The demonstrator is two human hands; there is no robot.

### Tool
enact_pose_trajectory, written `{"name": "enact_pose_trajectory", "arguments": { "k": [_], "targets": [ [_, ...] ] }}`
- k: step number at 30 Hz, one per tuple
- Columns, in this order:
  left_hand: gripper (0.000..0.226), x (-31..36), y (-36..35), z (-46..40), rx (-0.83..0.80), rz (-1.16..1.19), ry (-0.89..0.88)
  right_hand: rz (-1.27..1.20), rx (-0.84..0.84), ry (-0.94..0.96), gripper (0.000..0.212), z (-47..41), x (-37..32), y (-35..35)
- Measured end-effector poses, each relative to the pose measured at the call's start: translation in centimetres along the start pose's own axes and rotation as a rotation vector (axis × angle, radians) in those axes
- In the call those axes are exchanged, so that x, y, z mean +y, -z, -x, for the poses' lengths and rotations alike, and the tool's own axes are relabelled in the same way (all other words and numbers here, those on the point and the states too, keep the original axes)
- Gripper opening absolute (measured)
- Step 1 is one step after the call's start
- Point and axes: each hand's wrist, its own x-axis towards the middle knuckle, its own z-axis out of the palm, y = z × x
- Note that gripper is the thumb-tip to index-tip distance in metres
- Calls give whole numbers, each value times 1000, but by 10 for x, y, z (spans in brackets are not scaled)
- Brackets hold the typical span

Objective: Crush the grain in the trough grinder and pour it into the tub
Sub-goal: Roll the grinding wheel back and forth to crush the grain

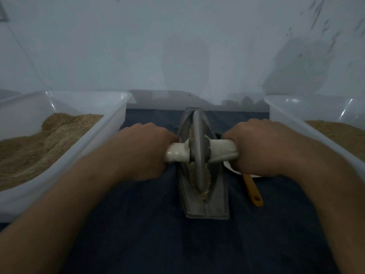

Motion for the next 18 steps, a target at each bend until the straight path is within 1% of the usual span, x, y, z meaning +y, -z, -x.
{"name": "enact_pose_trajectory", "arguments": {
  "k": [1,3,6,8,9,10,11,15,17,18],
  "targets": [
    [26,0,0,0,3,-9,-8,-1,-4,-7,23,0,-1,-1],
    [21,-1,-6,-7,68,-35,35,27,20,-21,26,-8,-2,-5],
    [22,1,-23,-24,247,-151,145,117,134,-83,26,-29,-3,-18],
    [22,3,-31,-33,361,-214,172,129,208,-128,23,-37,-4,-26],
    [19,3,-32,-35,384,-224,170,126,232,-133,23,-38,-3,-28],
    [14,3,-30,-36,377,-213,160,126,239,-121,22,-37,-2,-29],
    [14,3,-27,-34,335,-185,149,130,224,-97,22,-34,-1,-27],
    [23,1,-5,-9,50,-35,55,79,36,-8,19,-12,-1,-5],
    [26,1,5,2,-55,15,-2,41,7,4,19,1,-4,3],
    [26,1,7,3,-78,23,-16,28,3,4,19,5,-4,4]
  ]
}}
